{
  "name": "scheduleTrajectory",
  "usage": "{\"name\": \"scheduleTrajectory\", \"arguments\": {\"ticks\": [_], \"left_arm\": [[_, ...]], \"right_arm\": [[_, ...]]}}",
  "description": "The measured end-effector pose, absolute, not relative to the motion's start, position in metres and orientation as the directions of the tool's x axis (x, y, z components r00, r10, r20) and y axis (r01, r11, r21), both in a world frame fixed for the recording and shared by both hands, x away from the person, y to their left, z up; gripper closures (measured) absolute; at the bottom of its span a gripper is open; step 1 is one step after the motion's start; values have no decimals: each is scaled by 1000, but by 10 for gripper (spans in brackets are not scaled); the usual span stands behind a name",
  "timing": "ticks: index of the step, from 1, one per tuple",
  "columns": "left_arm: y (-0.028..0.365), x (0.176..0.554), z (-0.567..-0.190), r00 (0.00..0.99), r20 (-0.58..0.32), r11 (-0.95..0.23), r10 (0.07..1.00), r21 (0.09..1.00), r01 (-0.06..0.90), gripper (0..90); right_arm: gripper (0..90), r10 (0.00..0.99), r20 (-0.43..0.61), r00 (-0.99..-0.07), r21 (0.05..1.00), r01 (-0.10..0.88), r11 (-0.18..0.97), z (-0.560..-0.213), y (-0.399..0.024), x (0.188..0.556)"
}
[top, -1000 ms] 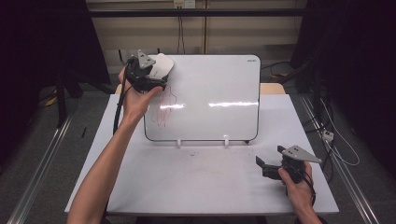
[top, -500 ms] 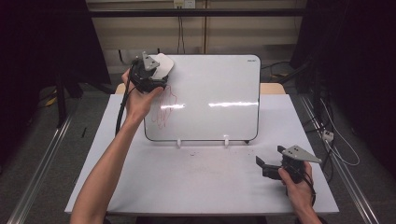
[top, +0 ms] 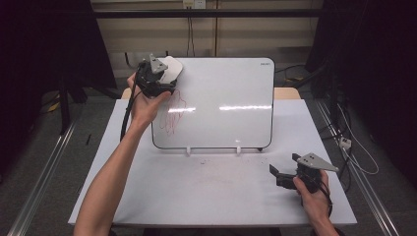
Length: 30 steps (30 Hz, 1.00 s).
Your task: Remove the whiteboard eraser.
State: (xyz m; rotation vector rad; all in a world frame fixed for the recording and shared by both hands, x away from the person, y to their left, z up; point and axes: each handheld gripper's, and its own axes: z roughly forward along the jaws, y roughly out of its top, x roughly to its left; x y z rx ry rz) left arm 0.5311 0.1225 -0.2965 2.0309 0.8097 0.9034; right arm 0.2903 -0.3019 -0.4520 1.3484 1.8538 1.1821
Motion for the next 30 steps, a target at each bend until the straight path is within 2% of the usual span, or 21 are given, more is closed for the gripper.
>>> {"name": "scheduleTrajectory", "arguments": {"ticks": [20, 24, 30], "left_arm": [[139, 525, -285, 588, 200, -411, 784, 877, 250, 308], [143, 514, -272, 586, 213, -402, 782, 891, 213, 308], [149, 510, -272, 578, 215, -398, 787, 893, 209, 308]], "right_arm": [[52, 938, 60, -341, 884, 454, 108, -453, -300, 292], [52, 938, 62, -342, 882, 458, 109, -453, -298, 294], [53, 938, 65, -342, 881, 461, 107, -453, -296, 296]]}}
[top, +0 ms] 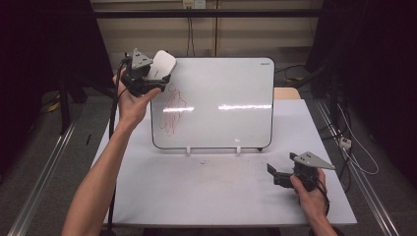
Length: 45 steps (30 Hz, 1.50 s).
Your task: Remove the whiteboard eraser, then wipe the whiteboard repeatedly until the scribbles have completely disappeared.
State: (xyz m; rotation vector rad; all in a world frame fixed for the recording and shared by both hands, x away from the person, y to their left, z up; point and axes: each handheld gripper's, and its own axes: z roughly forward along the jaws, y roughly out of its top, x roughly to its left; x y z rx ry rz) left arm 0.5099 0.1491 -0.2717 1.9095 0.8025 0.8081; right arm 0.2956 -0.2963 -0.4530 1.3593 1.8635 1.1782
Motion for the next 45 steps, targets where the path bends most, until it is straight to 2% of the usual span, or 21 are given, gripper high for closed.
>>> {"name": "scheduleTrajectory", "arguments": {"ticks": [19, 28, 35, 45], "left_arm": [[156, 486, -292, 572, 222, -392, 790, 899, 194, 308], [147, 481, -299, 599, 240, -419, 764, 890, 177, 308], [146, 480, -305, 613, 203, -395, 763, 898, 195, 308], [137, 475, -320, 618, 224, -426, 753, 883, 198, 308]], "right_arm": [[56, 936, 60, -347, 885, 452, 110, -452, -300, 291], [58, 939, 66, -337, 882, 459, 103, -453, -302, 293], [58, 939, 59, -338, 878, 466, 113, -454, -299, 296], [57, 940, 60, -335, 880, 462, 109, -453, -301, 292]]}}
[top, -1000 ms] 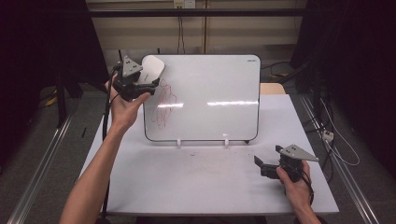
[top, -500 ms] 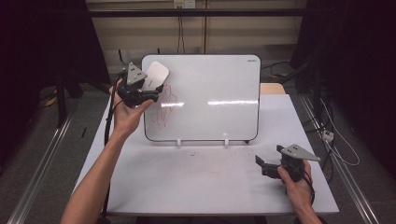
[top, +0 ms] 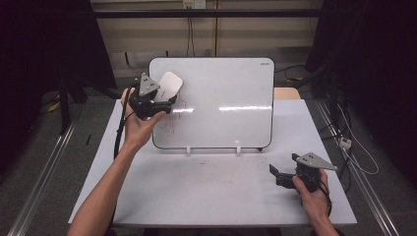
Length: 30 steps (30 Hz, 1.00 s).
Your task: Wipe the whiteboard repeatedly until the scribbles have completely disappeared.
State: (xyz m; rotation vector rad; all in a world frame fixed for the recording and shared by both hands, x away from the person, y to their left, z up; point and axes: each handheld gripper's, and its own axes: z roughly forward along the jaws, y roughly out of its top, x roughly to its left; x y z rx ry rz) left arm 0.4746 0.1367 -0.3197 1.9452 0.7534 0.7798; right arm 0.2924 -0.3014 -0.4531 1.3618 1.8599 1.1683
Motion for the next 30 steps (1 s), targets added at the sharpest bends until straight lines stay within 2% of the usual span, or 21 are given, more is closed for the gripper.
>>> {"name": "scheduleTrajectory", "arguments": {"ticks": [16, 25, 30], "left_arm": [[135, 476, -339, 593, 255, -453, 764, 866, 211, 308], [130, 482, -343, 586, 304, -495, 751, 846, 196, 308], [125, 486, -351, 562, 361, -540, 744, 821, 188, 307]], "right_arm": [[55, 938, 61, -341, 883, 457, 109, -453, -301, 290], [55, 938, 60, -342, 883, 455, 110, -453, -301, 291], [51, 937, 61, -343, 884, 455, 109, -453, -301, 291]]}}
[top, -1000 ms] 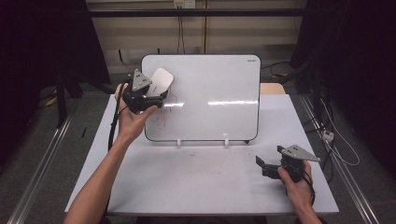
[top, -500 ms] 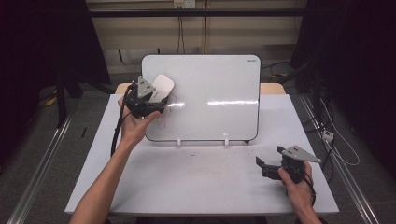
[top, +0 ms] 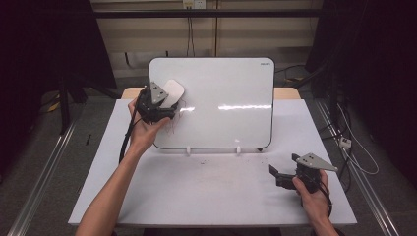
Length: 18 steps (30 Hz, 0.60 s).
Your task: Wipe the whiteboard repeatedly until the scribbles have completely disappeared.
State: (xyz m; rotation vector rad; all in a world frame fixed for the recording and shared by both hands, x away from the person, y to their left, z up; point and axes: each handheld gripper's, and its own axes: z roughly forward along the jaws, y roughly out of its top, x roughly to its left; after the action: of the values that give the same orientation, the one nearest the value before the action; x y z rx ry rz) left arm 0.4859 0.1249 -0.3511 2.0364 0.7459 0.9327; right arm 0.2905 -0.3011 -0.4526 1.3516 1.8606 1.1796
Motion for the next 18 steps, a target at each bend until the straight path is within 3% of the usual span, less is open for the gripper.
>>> {"name": "scheduleTrajectory", "arguments": {"ticks": [18], "left_arm": [[121, 486, -350, 535, 406, -563, 741, 810, 165, 309]], "right_arm": [[51, 934, 64, -352, 882, 458, 112, -453, -299, 291]]}}
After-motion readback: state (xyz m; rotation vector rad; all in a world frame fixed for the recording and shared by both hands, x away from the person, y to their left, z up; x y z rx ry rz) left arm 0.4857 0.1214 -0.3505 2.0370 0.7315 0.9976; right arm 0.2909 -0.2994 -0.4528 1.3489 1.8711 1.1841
